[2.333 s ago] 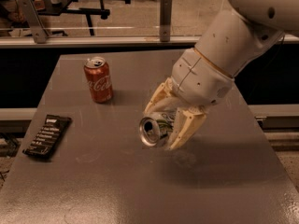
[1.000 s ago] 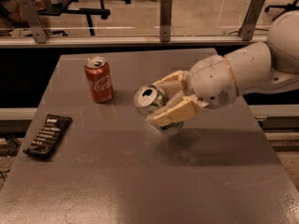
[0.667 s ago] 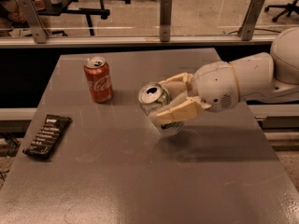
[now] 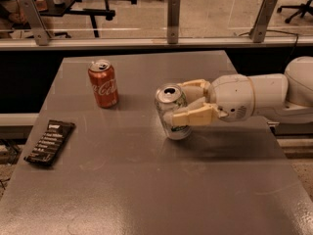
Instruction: Place 7up can upright
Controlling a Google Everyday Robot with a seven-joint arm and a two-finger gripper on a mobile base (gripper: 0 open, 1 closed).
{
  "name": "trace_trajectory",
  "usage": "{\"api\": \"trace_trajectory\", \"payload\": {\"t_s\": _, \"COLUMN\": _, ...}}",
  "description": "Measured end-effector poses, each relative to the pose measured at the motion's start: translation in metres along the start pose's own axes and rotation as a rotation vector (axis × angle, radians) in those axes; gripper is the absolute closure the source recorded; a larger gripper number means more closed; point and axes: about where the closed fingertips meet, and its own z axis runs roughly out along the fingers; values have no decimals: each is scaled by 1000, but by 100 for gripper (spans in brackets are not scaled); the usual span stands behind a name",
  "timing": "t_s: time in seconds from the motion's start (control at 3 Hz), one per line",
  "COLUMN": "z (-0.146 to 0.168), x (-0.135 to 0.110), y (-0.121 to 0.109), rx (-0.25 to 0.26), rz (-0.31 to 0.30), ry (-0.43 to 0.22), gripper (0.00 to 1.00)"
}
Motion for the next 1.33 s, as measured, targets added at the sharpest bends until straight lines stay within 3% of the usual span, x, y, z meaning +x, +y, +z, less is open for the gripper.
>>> {"api": "trace_trajectory", "payload": {"t_s": 0.33, "z": -5, "x": 4, "y": -3, "rx": -20, "rz": -28, "ry": -79, "gripper": 83}}
{"api": "trace_trajectory", "payload": {"t_s": 1.0, "z": -14, "x": 12, "y": -4, "rx": -58, "rz": -38, "ry": -163, "gripper": 38}}
{"api": "trace_trajectory", "payload": {"t_s": 1.33, "z": -16, "x": 19, "y": -4, "rx": -70, "rz": -22, "ry": -185, "gripper": 5}}
